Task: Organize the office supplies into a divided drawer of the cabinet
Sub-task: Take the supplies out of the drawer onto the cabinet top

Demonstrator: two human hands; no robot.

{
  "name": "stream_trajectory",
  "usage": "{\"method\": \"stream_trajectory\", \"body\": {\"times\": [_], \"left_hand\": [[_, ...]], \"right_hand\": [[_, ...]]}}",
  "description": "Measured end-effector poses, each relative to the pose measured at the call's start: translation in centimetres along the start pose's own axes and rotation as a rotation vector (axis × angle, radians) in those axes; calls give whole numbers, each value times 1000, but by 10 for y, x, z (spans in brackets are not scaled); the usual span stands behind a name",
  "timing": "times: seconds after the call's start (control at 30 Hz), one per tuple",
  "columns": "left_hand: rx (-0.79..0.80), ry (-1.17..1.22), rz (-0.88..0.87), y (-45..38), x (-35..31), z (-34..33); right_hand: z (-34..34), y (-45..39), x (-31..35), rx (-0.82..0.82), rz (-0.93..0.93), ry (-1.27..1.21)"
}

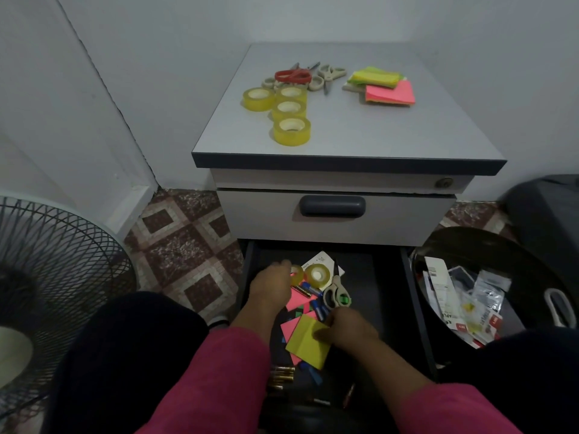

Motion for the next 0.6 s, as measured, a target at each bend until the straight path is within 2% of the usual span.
{"method": "stream_trajectory", "body": {"times": [0.03,0.1,0.23,0.33,0.43,0.6], "left_hand": [[-54,-3,-46,0,-3,2],[-62,-29,-98,-2,-9,0],[119,-257,-199,-4,-20,-13],[178,-350,-212,-4,-22,-22],[145,-356,-216,-6,-25,-22],[119,-323,-178,-7,-25,-20]], "right_hand": [[-1,4,4,-53,-15,60],[-5,11,14,-145,-4,176],[-15,13,25,-194,20,266],[-17,9,22,-171,-26,185],[-15,5,18,-95,-82,18],[-11,-4,17,90,-15,-206]]}}
Point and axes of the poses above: each hand's wrist, its own y-axis away from the middle knuckle, its own z-axis out of the back of the hand, x = y × z, the point moved 4 cm from there along -y, towards the middle knuckle, and after that the axes turned 3 degrees about -z, right-handed, at the moved point
